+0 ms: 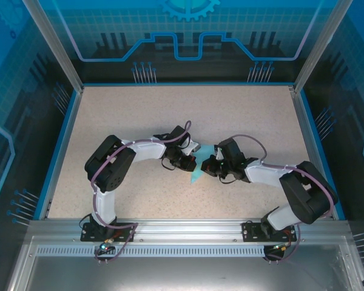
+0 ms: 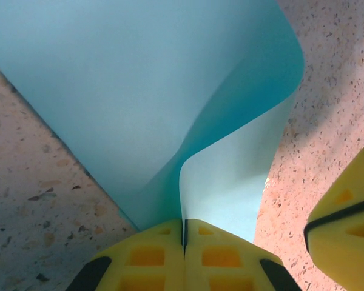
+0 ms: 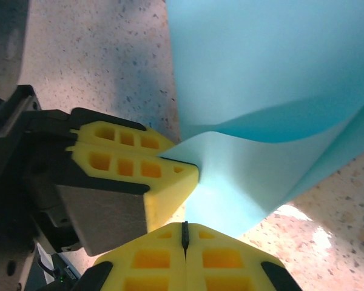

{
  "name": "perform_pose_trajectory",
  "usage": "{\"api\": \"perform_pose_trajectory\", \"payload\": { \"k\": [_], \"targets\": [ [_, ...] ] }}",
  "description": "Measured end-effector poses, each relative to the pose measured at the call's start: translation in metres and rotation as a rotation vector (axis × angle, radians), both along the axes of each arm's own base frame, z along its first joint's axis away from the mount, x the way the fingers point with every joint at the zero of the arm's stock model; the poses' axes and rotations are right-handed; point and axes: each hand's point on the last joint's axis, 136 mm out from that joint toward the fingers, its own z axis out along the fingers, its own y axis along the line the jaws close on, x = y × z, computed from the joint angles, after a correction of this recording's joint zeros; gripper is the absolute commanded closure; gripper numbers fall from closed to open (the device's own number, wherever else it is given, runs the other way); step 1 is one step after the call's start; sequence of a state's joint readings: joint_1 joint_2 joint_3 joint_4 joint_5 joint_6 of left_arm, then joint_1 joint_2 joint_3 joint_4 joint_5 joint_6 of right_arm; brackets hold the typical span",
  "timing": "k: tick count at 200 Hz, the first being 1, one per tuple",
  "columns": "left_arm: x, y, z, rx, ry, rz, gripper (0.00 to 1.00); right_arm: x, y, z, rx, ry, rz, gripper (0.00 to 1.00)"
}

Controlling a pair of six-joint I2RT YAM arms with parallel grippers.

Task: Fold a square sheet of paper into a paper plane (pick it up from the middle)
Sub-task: Third fold the triangle at the center of the table.

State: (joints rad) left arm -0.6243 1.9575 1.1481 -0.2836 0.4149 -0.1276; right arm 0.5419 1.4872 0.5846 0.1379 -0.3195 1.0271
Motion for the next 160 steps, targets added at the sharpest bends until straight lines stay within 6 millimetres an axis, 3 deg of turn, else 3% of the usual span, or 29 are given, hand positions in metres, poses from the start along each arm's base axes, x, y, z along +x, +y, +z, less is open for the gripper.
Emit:
{"api": "perform_pose_trajectory", "payload": {
  "k": [77,160],
  "targets": [
    [0.000,-0.001,0.000,-0.003,0.004,-0.001,1.00,0.018,-0.002,-0.001,0.004,0.003,-0.019,0.98],
    [0.000,-0.001,-0.001,-0.003,0.005,-0.001,1.00,0.018,-0.001,0.001,0.048,-0.003,-0.012,0.98]
  ]
}}
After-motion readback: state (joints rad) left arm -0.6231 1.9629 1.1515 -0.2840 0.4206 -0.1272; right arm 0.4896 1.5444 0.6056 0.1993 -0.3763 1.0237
